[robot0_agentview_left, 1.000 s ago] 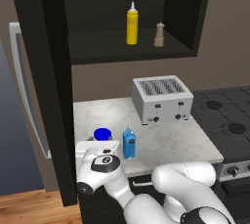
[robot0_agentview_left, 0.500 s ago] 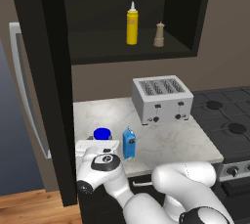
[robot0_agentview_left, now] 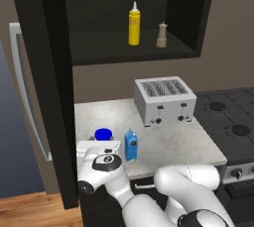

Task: There are various items on the counter. Only move the condiments/shakers into the cabinet.

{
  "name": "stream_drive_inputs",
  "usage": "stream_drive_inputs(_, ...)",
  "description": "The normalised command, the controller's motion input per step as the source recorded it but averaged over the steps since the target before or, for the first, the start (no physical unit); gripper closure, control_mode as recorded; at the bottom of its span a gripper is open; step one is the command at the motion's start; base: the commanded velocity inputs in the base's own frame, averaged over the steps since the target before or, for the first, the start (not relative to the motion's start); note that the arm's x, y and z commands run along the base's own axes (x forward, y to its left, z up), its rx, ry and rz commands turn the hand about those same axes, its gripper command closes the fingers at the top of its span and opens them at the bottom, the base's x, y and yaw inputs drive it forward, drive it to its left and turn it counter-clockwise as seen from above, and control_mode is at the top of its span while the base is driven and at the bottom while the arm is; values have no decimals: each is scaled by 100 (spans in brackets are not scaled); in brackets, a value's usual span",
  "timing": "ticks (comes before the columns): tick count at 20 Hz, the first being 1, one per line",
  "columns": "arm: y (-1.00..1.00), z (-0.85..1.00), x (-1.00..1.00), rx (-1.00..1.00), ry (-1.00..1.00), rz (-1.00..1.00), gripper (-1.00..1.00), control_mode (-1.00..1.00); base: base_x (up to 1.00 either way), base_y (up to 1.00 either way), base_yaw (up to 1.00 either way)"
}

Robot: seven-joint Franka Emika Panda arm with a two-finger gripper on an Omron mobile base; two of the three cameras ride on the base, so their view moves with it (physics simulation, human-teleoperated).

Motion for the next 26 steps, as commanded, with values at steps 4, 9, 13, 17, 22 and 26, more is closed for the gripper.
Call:
stream_drive_inputs(4,0,0,0,0,0,0,100,-100,0,0,0)
stream_drive_inputs(9,0,4,-2,0,-1,0,100,-100,0,0,0)
stream_drive_inputs(13,0,75,-34,0,-13,0,100,-100,0,0,0)
stream_drive_inputs(17,0,100,-49,0,-17,0,100,-100,0,0,0)
stream_drive_inputs(22,0,100,-34,0,-12,0,100,-100,0,0,0)
stream_drive_inputs(26,0,100,-27,-3,-1,0,100,-100,0,0,0)
